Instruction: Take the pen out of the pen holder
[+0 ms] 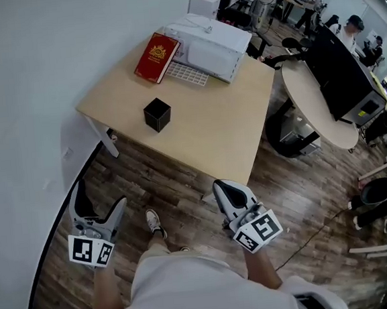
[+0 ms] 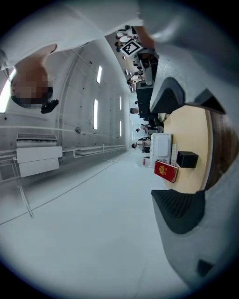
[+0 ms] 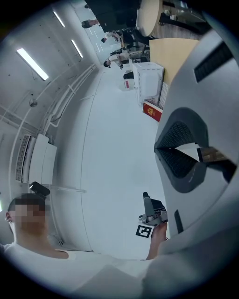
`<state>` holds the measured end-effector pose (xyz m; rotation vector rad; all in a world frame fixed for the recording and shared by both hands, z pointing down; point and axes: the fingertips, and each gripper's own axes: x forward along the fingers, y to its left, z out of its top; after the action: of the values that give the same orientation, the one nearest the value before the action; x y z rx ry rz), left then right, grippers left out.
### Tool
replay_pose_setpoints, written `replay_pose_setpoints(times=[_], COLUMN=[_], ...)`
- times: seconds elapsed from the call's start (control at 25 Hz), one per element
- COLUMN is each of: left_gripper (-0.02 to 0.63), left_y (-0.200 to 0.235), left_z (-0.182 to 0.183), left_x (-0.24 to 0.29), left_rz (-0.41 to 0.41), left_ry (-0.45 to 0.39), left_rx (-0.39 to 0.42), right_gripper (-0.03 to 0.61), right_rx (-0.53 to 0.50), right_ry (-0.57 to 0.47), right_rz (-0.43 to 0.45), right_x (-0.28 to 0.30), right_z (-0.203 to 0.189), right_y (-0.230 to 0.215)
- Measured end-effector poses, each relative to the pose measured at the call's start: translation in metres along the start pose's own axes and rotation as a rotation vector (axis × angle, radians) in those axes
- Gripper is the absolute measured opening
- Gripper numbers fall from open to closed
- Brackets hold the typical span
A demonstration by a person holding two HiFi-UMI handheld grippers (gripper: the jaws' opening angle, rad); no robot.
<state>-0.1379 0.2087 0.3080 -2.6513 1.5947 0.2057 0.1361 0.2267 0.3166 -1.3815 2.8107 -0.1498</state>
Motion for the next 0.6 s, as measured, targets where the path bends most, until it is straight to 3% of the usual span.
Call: replay_pose_setpoints(times=[0.28,0.6], left_gripper=[0.505,0.505], left_y=[0.071,0.134], left_z=[-0.010,-0.045], left_x=[0.101,0.177], left_rz=[-0.072,-0.193], left_ry=[-0.043,0.008], left_rx=[-0.039,-0.149], right_gripper=[0.000,0.000], right_rx=[-0.030,-0.039], right_ry=[0.048,0.074], right_rz=[-0.039,-0.070], right_x=[0.099,0.199], right_z=[0.014,0.028], right_y=[-0.031,-0.029])
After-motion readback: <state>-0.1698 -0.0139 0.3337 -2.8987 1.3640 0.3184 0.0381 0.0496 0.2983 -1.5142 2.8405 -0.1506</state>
